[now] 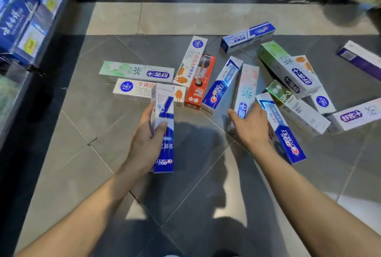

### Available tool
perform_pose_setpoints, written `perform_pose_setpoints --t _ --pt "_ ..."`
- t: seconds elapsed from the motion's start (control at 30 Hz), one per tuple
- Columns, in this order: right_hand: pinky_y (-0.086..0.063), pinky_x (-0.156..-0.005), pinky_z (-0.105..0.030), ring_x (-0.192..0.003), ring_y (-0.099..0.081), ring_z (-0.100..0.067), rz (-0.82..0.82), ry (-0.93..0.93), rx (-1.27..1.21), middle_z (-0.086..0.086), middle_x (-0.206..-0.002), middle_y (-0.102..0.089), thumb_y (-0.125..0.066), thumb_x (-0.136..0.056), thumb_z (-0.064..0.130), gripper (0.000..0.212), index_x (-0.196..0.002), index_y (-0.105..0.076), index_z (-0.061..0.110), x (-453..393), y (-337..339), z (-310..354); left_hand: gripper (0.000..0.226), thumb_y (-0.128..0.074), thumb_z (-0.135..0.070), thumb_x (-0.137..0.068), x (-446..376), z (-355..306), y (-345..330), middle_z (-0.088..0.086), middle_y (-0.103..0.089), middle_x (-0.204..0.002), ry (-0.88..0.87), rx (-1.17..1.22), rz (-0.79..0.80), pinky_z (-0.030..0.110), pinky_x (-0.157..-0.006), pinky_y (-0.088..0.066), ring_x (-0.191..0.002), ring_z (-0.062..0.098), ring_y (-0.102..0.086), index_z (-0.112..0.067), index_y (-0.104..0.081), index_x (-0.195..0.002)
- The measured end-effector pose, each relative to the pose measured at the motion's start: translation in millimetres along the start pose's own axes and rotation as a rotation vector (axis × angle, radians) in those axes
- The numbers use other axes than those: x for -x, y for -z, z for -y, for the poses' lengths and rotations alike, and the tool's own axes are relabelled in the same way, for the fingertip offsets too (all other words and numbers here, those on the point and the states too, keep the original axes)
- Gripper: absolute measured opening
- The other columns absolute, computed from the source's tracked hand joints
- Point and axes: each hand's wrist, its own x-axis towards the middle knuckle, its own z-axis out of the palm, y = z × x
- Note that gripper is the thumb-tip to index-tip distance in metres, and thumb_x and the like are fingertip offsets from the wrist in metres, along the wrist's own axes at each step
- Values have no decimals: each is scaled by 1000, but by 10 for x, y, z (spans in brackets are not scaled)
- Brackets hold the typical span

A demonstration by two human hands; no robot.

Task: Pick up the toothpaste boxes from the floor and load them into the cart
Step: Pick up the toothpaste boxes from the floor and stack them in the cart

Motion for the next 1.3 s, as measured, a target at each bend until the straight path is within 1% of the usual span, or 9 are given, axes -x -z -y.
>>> perform_pose_setpoints --t 0.2,0.47,0.67,0.73,0.83,1.0,1.1,1.2,1.3 --pt "-47 -102 -53 -123 -53 -36 -33 -139 -100 -18 -132 -55 -76 -74 59 88 -137 -43 7 -214 -121 45 58 -58 -42 -97 -246 -190 -284 -11 -59 -131 37 98 -20 25 -73 -52 -105 12 -66 -36 -32 -148" --pt "-38 -77 -30 -110 -60 -35 -31 -145 -240 -16 -124 -62 -73 -85 34 57 -123 -41 5 -141 40 64 66 -61 -62 -80 -357 -350 -541 -12 -61 -131 8 109 2 35 -81 -58 -108 12 -66 -43 -38 -139" --pt "-59 -76 -45 -88 -70 -21 7 -112 -547 4 -96 -67 -79 -77 32 53 -104 -36 24 181 614 377 53 -73 -34 -90 -186 -998 -502 -12 -71 -113 -17 279 -24 30 -78 -59 -96 7 -72 -37 -47 -136" --pt "-61 -74 -49 -83 -73 -18 70 -106 -669 3 -97 -71 -83 -73 32 56 -105 -37 26 398 995 590 50 -76 -29 -89 8 -1446 -391 -13 -72 -107 -31 311 -14 27 -74 -59 -91 6 -73 -39 -48 -130" --pt "-63 -67 -35 -79 -74 -10 181 -45 -817 12 -92 -75 -82 -82 14 58 -120 -39 24 800 1798 1091 46 -74 -25 -90 391 -2253 -144 -16 -74 -97 -60 325 49 23 -63 -57 -83 6 -74 -43 -50 -124" --pt "-59 -73 -26 -98 -73 -17 279 93 -920 2 -114 -74 -82 -76 7 68 -132 -45 20 1594 3580 2113 44 -70 -32 -91 1310 -4002 467 -20 -74 -90 -129 278 88 26 -66 -62 -81 9 -74 -49 -47 -124" --pt "-59 -80 -30 -103 -72 -16 284 157 -890 7 -117 -72 -85 -70 14 77 -134 -44 26 2116 4765 2790 40 -69 -25 -94 1954 -5256 881 -13 -76 -92 -168 359 104 40 -75 -62 -81 15 -75 -45 -51 -124" --pt "-56 -75 -22 -98 -71 -6 252 230 -912 16 -113 -72 -79 -80 5 73 -138 -41 28 2614 5907 3432 43 -68 -16 -94 2597 -6471 1258 -8 -76 -88 -213 462 108 34 -71 -60 -76 13 -73 -37 -53 -128" --pt "-59 -83 -28 -107 -70 -13 252 269 -969 8 -123 -70 -78 -80 10 78 -144 -37 29 3082 6858 3904 46 -69 -17 -94 3224 -7433 1549 8 -74 -98 -242 514 152 39 -76 -60 -79 18 -73 -34 -53 -133"
